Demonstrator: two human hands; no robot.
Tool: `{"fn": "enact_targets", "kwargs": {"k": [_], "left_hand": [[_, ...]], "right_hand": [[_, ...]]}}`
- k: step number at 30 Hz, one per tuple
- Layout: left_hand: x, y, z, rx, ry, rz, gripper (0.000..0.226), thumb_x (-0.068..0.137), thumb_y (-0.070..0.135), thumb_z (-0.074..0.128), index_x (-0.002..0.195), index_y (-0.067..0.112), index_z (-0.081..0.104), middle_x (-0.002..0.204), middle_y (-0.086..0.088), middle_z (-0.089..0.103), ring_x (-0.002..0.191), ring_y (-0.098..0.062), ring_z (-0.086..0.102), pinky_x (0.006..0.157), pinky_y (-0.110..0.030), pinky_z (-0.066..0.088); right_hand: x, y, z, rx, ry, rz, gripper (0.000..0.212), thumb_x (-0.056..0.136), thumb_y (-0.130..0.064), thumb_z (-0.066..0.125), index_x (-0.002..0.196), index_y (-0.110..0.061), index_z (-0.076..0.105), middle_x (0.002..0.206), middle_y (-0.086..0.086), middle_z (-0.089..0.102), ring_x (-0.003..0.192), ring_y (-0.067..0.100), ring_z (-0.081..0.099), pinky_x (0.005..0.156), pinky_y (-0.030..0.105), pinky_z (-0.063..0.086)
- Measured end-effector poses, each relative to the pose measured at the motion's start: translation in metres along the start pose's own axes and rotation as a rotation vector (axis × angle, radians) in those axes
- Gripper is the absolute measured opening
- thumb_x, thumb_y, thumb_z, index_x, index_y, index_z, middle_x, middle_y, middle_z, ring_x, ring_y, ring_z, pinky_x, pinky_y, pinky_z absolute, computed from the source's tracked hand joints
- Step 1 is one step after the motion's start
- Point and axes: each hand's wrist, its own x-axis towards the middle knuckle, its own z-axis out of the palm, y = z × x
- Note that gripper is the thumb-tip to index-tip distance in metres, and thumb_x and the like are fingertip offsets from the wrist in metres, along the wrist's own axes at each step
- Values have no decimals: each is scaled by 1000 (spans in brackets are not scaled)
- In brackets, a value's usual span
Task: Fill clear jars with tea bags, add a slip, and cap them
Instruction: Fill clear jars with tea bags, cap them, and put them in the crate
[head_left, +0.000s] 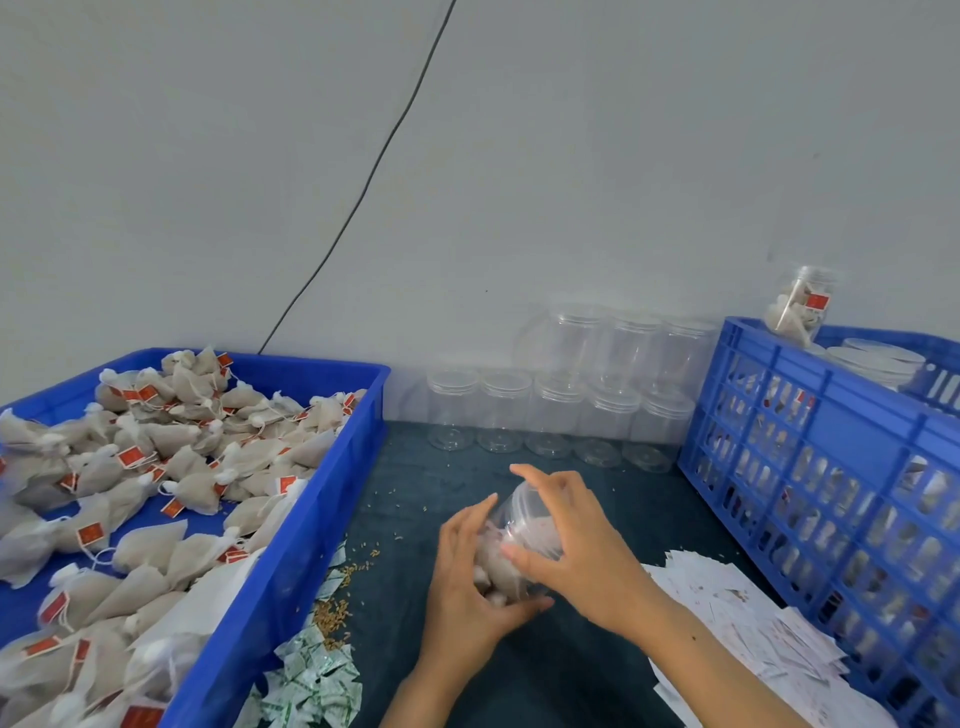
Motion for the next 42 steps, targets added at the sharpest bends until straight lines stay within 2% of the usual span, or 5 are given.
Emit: {"fn": "enact_targets", "kwargs": {"k": [10, 16, 22, 32, 42], "left_hand": [[9, 24, -7, -729, -39, -333, 81, 62, 37, 77, 135, 36, 43, 126, -7, 63, 112, -29, 63, 90, -48, 54], [10, 32, -17, -621, -155, -526, 78, 65, 59, 66, 123, 7, 59, 100, -15, 68, 78, -20, 65, 53, -26, 46], [11, 31, -24, -727, -309, -672, 55, 81, 60, 53, 109, 16, 70, 96, -16, 68, 72, -21, 64, 49, -26, 43], [9, 30, -13, -682, -30, -427, 74, 66, 52, 68, 127, 12, 56, 117, -16, 68, 100, -30, 67, 73, -38, 57], [7, 27, -16, -761, -173, -530, 60, 87, 60, 50, 116, 10, 65, 105, -17, 69, 81, -20, 65, 65, -29, 49]], "right_hand": [[1, -7, -2, 499, 229, 132, 59, 80, -67, 56, 131, -66, 26, 125, -28, 32, 118, -23, 33, 80, -2, 37], [-3, -4, -3, 84, 204, -138, 67, 85, -80, 19, 146, -53, 14, 120, -22, 33, 121, 5, 37, 98, 14, 31], [-2, 5, -15, -340, 191, -551, 61, 90, -36, 46, 148, -28, 31, 127, 0, 43, 117, 18, 44, 102, 23, 37], [10, -19, 2, 335, 168, 145, 59, 89, -68, 33, 143, -48, 25, 133, -15, 34, 127, 14, 45, 109, 39, 36], [6, -16, -12, -251, 136, -261, 54, 92, -52, 30, 140, -30, 37, 127, -8, 36, 108, 12, 40, 64, 34, 54]]}}
